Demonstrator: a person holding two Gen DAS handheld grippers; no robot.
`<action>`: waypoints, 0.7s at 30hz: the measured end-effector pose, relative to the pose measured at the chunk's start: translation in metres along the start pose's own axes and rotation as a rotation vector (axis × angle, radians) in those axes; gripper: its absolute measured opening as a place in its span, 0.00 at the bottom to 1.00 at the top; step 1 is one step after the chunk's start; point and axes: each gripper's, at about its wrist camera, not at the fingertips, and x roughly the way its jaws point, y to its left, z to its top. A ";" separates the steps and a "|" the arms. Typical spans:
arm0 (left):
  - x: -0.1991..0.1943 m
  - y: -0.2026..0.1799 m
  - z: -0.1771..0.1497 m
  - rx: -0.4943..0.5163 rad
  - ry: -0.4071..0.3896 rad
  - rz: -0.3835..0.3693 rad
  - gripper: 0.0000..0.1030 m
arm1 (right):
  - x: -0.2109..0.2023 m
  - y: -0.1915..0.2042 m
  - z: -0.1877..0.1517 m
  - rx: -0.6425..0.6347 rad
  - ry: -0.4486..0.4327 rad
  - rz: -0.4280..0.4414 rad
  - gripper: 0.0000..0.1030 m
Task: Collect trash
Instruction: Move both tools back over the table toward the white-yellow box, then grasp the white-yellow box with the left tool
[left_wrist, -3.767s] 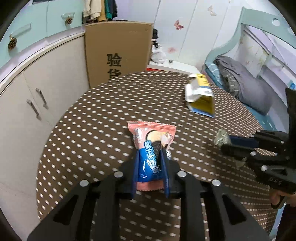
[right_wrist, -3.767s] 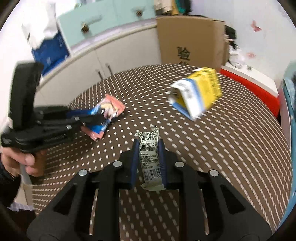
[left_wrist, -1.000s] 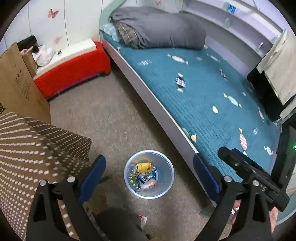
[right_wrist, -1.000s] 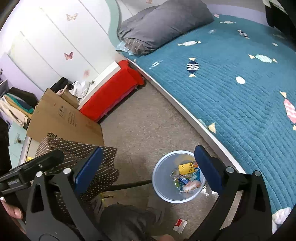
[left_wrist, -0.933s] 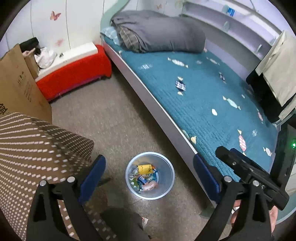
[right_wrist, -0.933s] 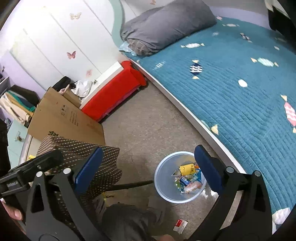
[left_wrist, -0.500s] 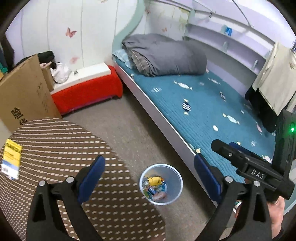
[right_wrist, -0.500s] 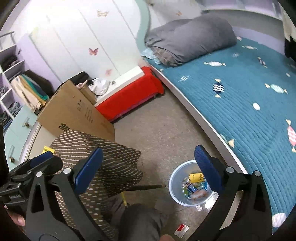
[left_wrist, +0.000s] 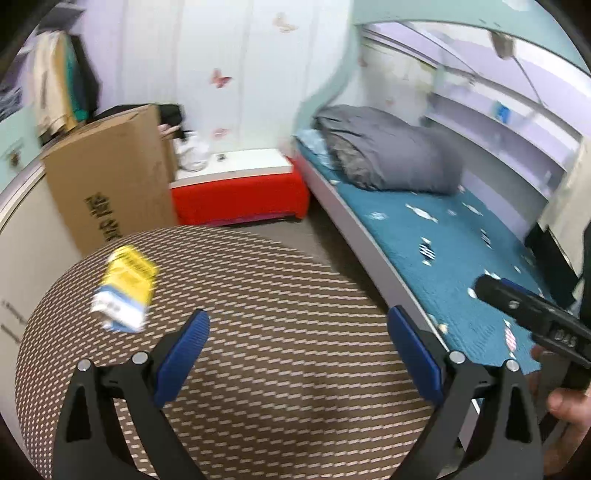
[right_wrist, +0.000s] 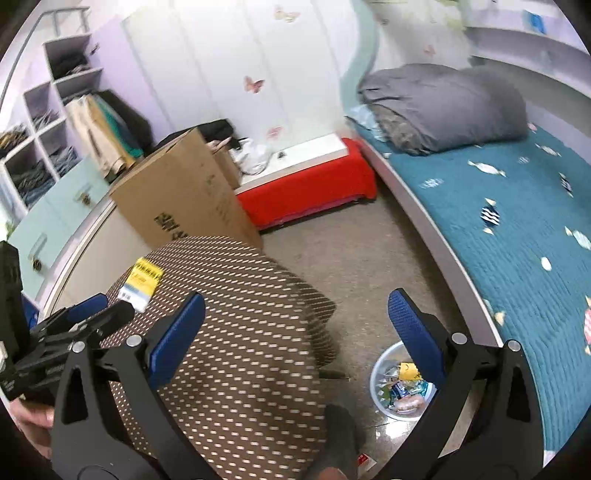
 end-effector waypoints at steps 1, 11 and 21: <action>-0.002 0.012 -0.003 -0.017 -0.002 0.015 0.92 | 0.004 0.010 -0.001 -0.019 0.011 0.008 0.94; 0.009 0.148 -0.018 -0.207 -0.002 0.205 0.92 | 0.039 0.061 -0.018 -0.104 0.096 0.050 0.94; 0.060 0.192 -0.011 -0.177 0.052 0.243 0.92 | 0.064 0.063 -0.027 -0.101 0.148 0.045 0.94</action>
